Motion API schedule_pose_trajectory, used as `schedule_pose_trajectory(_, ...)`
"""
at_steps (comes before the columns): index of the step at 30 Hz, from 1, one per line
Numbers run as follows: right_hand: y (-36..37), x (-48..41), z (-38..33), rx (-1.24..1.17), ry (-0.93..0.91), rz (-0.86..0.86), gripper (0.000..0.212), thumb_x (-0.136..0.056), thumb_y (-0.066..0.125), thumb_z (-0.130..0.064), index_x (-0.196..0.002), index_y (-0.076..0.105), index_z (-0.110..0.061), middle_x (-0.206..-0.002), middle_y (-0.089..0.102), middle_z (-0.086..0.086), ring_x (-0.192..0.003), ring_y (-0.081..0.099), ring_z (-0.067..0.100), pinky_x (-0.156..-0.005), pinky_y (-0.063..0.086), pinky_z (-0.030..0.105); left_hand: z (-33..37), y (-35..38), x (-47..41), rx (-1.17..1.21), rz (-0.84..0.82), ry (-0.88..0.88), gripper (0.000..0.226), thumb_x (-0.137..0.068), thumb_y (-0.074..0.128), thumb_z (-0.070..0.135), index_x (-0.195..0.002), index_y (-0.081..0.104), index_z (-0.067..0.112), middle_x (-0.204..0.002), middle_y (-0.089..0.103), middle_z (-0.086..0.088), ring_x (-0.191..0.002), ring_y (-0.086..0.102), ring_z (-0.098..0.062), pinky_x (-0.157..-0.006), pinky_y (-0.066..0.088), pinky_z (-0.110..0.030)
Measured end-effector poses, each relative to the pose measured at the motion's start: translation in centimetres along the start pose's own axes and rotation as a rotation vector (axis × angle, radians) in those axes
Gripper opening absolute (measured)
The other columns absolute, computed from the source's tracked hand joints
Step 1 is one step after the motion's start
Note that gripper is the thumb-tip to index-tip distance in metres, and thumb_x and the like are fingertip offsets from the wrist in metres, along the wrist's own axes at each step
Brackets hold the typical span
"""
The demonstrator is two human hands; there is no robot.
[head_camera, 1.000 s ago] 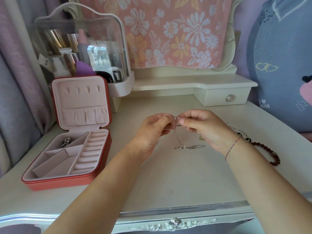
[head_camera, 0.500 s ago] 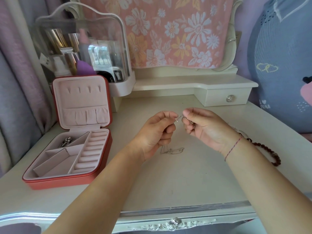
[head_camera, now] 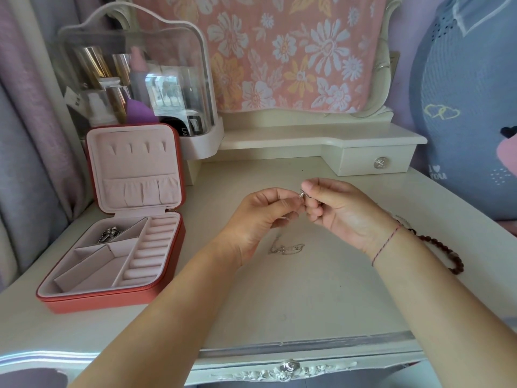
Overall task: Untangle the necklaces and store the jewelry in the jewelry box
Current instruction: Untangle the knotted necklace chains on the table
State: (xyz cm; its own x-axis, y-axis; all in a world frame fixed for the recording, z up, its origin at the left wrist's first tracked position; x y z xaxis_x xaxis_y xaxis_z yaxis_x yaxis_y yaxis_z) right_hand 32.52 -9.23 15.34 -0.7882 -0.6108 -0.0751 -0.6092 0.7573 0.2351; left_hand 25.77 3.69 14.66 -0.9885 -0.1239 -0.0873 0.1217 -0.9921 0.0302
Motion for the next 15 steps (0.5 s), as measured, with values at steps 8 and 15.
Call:
schedule_pose_trajectory(8, 0.19, 0.1, 0.06, 0.039, 0.043, -0.014, 0.012, -0.07, 0.066, -0.021, -0.077, 0.061, -0.013, -0.057, 0.046, -0.003, -0.05, 0.038, 0.009, -0.053, 0.036, 0.019, -0.04, 0.12, -0.09, 0.005, 0.05, -0.025, 0.02, -0.089, 0.059, 0.003, -0.074, 0.064, 0.015, -0.078, 0.063, -0.002, -0.083, 0.056, -0.014, -0.094, 0.045, -0.032)
schedule_pose_trajectory(15, 0.2, 0.36, 0.09, 0.14, 0.053, -0.083, 0.015, -0.072, 0.066, -0.019, -0.084, 0.065, -0.01, -0.058, 0.047, -0.004, -0.053, 0.037, 0.007, -0.055, 0.037, 0.016, -0.5, 0.07, -0.18, -0.035, -0.009, 0.009, 0.018, -0.096, 0.054, 0.017, -0.087, 0.064, 0.005, -0.077, 0.062, 0.004, -0.082, 0.056, -0.011, -0.088, 0.045, -0.031)
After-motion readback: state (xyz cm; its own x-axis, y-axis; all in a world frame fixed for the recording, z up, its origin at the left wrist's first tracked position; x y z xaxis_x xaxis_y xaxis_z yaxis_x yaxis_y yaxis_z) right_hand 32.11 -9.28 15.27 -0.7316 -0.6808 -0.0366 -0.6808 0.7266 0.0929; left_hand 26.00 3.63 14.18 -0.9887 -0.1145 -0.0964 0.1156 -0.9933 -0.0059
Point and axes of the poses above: each hand's wrist, its own x-axis away from the middle knuckle, its own y-axis out of the palm, z = x × y, the point moved 3 cm from there along -x, towards the middle knuckle
